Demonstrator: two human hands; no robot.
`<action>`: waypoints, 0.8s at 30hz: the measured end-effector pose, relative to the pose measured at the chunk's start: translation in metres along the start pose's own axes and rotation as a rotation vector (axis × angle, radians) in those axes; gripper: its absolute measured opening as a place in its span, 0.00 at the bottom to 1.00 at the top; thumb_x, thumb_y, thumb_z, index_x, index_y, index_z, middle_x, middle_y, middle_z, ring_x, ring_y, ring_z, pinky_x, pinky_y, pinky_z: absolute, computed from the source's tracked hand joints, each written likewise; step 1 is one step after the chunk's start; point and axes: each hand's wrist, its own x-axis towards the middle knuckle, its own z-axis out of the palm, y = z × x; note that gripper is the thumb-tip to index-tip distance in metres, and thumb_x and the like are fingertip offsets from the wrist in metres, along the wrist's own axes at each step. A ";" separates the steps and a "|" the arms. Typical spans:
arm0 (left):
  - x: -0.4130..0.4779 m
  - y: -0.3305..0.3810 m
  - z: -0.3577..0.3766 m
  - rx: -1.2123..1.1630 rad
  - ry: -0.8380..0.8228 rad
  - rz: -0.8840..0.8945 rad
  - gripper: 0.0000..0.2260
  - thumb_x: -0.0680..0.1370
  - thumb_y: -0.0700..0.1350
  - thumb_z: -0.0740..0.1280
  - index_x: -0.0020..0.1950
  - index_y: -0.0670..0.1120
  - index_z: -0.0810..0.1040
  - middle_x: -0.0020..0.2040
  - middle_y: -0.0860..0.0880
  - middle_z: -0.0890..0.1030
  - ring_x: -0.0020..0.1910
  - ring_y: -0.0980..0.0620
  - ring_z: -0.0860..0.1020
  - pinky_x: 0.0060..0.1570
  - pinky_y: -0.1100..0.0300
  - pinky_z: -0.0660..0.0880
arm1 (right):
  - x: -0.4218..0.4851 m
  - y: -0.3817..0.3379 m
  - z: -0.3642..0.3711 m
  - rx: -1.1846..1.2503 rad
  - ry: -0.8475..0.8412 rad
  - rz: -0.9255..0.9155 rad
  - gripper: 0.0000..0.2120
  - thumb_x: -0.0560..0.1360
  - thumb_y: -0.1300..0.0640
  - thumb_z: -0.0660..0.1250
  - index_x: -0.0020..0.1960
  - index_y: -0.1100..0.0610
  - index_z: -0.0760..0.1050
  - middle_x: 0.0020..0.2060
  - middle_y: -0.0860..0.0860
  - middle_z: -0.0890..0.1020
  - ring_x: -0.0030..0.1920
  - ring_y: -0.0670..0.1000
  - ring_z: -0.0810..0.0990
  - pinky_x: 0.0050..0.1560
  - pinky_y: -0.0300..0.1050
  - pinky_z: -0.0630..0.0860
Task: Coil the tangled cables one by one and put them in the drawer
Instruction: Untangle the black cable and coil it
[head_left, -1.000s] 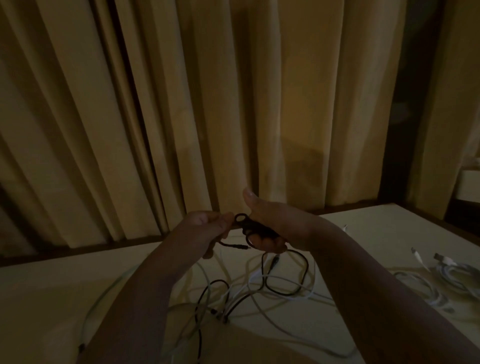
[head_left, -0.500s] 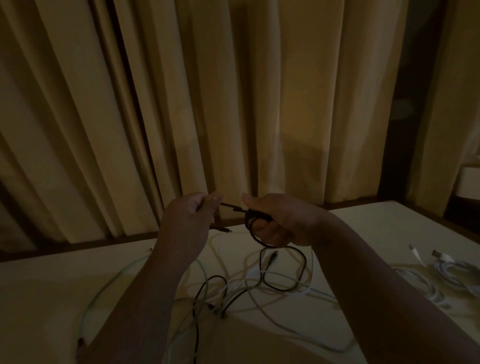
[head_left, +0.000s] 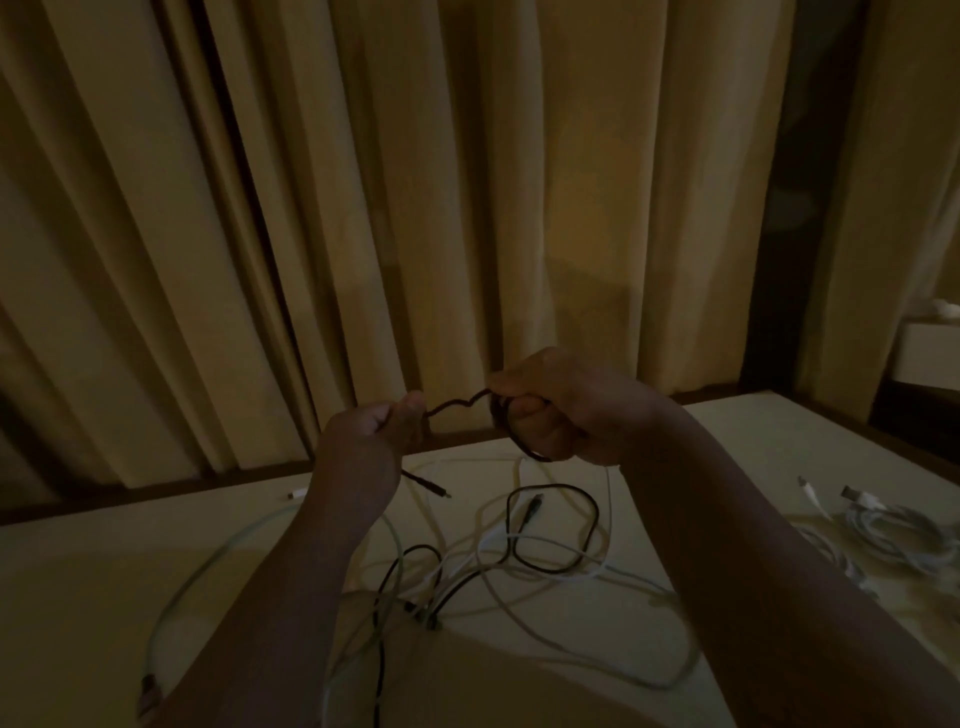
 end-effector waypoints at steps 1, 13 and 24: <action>-0.001 0.001 0.001 0.022 -0.021 0.001 0.25 0.80 0.58 0.64 0.34 0.39 0.77 0.24 0.49 0.63 0.22 0.53 0.63 0.31 0.57 0.62 | 0.001 0.001 0.001 0.054 0.034 -0.024 0.22 0.84 0.52 0.58 0.32 0.51 0.62 0.24 0.46 0.60 0.25 0.46 0.52 0.25 0.40 0.47; -0.012 0.002 0.027 -0.113 -0.204 -0.013 0.23 0.84 0.53 0.57 0.30 0.49 0.73 0.24 0.54 0.70 0.27 0.54 0.68 0.37 0.55 0.66 | 0.027 0.011 0.027 0.906 -0.007 -0.214 0.17 0.84 0.49 0.56 0.38 0.54 0.69 0.28 0.45 0.65 0.26 0.43 0.62 0.28 0.36 0.62; -0.021 0.034 0.039 -0.354 -0.239 -0.316 0.09 0.85 0.40 0.58 0.53 0.40 0.77 0.34 0.37 0.80 0.21 0.52 0.73 0.23 0.63 0.68 | 0.023 0.006 0.038 0.956 0.069 -0.314 0.15 0.85 0.51 0.54 0.43 0.57 0.69 0.32 0.48 0.67 0.30 0.45 0.65 0.34 0.39 0.67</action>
